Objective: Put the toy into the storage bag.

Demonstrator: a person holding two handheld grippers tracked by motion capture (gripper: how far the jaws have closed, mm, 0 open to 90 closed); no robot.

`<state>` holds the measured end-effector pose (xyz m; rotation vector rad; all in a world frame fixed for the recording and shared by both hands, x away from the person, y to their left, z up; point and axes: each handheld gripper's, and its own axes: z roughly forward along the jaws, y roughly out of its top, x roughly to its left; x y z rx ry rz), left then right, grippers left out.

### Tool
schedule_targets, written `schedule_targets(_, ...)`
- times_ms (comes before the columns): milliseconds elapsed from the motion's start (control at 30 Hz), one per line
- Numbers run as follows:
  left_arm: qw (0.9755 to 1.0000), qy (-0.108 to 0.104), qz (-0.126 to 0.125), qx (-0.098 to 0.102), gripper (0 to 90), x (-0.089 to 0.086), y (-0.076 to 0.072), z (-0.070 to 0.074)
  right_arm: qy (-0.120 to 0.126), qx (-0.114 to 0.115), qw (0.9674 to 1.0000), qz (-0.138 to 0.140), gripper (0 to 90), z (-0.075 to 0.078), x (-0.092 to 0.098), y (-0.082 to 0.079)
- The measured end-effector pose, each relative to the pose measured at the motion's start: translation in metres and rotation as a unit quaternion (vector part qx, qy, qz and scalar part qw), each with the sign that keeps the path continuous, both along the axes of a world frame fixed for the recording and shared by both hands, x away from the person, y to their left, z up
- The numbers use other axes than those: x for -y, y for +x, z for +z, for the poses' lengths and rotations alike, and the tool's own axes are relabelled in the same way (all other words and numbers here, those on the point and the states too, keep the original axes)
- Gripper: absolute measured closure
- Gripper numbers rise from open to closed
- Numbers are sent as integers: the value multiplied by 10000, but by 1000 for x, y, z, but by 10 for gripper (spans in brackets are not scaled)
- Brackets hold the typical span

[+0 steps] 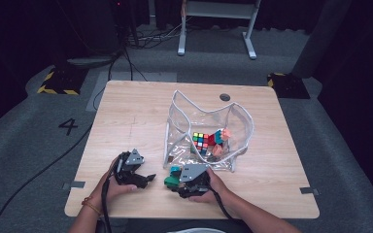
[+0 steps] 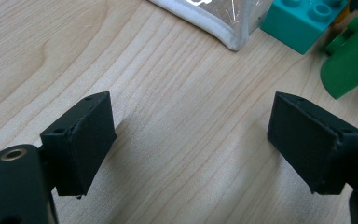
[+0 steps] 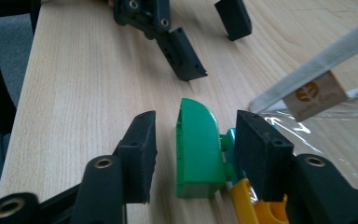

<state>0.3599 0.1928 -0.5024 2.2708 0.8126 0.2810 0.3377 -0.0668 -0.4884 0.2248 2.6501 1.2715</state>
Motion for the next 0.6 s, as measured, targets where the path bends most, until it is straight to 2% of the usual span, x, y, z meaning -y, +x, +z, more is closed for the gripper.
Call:
schedule_targets(67, 10000, 2, -1, 1, 150, 0, 0, 0, -26, -60, 10000, -30, 522, -1, -2, -1)
schedule_targets(133, 10000, 2, 0, -6, 150, 0, 0, 0, -98, 5, 9999, 24, 549, -2, -3, -2)
schedule_targets(167, 10000, -2, -1, 3, 150, 0, 0, 0, -123, -66, 9999, -7, 571, -1, -4, -3)
schedule_targets(200, 10000, 2, -1, 2, 150, 0, 0, 0, -130, -39, 9999, 1, 605, -2, -4, -3)
schedule_targets(233, 10000, 1, -1, 1, 151, 0, 0, 0, -207, -17, 9997, 125, 665, -2, -3, -3)
schedule_targets(300, 10000, 2, 1, -2, 150, 0, 0, 0, -127, -59, 9999, 62, 668, -3, -3, -5)
schedule_targets(333, 10000, 0, 0, 1, 151, 0, 0, 0, -185, -28, 9997, 129, 671, -2, -2, -4)
schedule_targets(367, 10000, -4, 8, -3, 151, 0, 0, 0, -270, 1, 9994, 210, 672, -1, 1, -3)
schedule_targets(400, 10000, -6, 6, -3, 151, 0, 0, 0, -230, -63, 9995, 206, 672, -1, 3, -4)
schedule_targets(467, 10000, -12, 11, -3, 151, 0, 0, 0, -302, -37, 9992, 265, 673, 0, 10, -4)
schedule_targets(533, 10000, 32, -14, 43, 151, 0, 0, 0, -300, -107, 9992, 220, 673, 3, 25, -8)
schedule_targets(567, 10000, 32, -14, 43, 151, 0, 0, 0, -300, -107, 9992, 220, 673, 3, 25, -8)
schedule_targets(600, 10000, 34, -18, 39, 151, 0, 0, 0, -251, 33, 9992, 324, 674, 7, 39, -7)
